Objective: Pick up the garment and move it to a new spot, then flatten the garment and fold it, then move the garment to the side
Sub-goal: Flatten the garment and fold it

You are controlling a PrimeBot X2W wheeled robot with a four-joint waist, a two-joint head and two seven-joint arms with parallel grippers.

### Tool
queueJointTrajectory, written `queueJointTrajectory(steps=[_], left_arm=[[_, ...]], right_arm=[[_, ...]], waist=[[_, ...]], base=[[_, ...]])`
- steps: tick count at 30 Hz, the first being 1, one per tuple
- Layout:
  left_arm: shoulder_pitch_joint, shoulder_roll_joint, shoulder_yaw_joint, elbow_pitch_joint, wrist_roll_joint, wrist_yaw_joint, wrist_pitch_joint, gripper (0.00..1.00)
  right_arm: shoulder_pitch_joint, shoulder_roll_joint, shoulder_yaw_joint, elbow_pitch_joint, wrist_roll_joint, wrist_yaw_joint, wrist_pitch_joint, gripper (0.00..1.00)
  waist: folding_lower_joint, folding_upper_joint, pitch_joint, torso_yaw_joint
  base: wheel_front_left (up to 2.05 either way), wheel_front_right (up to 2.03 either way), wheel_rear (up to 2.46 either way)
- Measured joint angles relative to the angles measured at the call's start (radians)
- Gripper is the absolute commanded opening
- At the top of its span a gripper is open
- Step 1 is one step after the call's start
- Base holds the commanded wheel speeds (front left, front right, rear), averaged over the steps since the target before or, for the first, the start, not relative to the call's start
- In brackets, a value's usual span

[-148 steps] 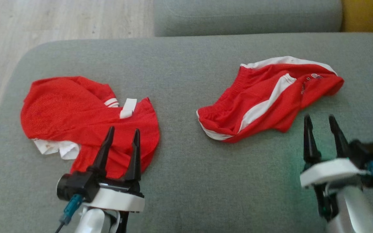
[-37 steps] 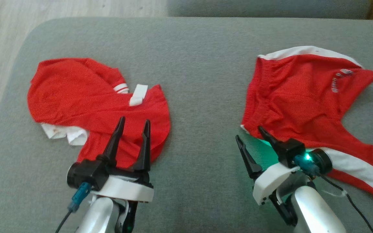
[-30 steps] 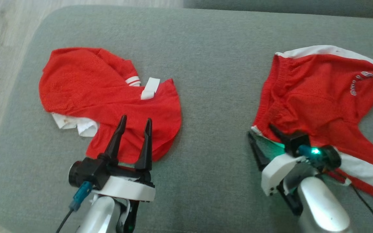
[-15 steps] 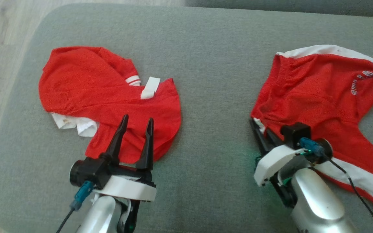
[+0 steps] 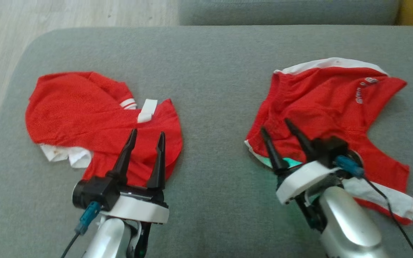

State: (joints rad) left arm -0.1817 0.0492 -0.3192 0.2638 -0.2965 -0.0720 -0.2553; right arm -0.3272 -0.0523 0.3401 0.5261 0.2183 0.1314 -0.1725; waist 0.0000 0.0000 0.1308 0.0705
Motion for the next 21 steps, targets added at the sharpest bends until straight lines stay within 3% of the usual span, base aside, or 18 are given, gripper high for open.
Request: queueJointTrajectory(steps=[13, 21], left_arm=[[0.043, 0.000, 0.020, 0.002, 0.020, -0.008, 0.000, 1.00], [0.043, 0.000, 0.020, 0.002, 0.025, -0.015, 0.000, 1.00]], right_arm=[[0.307, 0.004, -0.382, -0.164, -0.063, 0.000, -0.033, 1.00], [0.312, 0.009, -0.450, -0.138, -0.025, 0.000, -0.020, 1.00]], waist=[[-0.0001, 0.0000, -0.049, -0.135], [0.0000, 0.0000, -0.034, -0.176]], base=[[0.00, 0.00, 0.00], [0.00, 0.00, 0.00]])
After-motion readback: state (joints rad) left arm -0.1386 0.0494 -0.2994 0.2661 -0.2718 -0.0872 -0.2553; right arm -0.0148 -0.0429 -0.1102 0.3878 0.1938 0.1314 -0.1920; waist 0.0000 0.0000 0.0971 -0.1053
